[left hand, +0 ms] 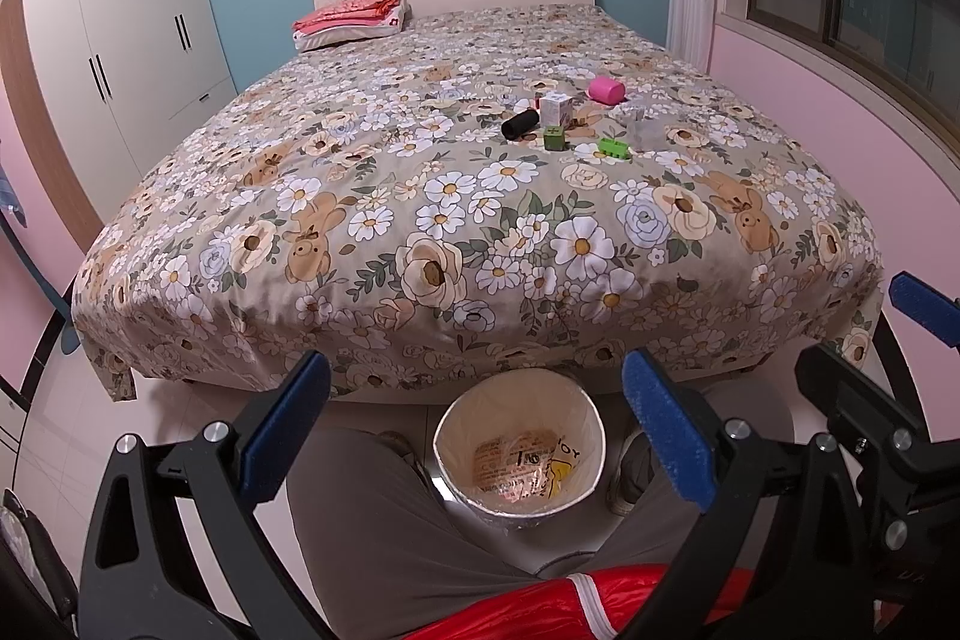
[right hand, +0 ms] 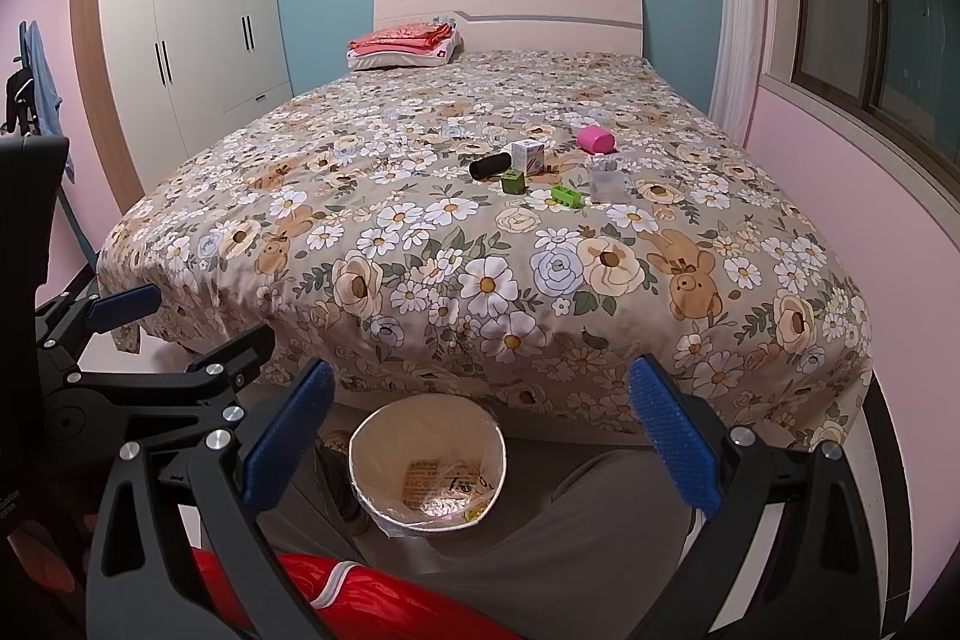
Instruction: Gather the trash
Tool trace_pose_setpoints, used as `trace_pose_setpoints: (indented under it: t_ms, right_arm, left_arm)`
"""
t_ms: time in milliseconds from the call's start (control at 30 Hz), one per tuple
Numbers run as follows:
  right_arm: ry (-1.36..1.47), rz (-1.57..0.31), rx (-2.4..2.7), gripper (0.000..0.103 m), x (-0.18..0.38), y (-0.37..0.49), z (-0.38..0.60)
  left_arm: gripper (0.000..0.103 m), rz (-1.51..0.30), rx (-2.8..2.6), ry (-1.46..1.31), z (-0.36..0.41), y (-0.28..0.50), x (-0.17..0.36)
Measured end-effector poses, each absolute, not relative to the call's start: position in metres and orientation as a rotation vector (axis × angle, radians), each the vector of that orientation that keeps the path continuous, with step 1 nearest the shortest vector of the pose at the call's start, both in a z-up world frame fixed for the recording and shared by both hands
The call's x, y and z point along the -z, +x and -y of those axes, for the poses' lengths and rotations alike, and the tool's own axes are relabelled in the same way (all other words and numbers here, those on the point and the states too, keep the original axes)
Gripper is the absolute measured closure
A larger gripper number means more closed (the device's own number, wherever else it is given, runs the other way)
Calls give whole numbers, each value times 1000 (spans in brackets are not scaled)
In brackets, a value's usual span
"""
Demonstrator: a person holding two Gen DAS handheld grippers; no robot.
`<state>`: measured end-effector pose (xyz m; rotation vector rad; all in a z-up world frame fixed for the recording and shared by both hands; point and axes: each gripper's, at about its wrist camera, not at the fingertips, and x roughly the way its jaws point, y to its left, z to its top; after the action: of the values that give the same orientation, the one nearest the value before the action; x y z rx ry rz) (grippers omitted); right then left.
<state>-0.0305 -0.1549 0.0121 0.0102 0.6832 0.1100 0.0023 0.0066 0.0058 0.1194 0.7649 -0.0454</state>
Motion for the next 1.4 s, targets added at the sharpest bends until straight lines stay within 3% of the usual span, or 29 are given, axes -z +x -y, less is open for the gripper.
trace_pose_setpoints:
  t_ms: [1400]
  right_arm:
    - [14, -689, -113, 3, -3, -30, 157]
  left_arm:
    - [7, -764, 39, 132, -7, 0, 5]
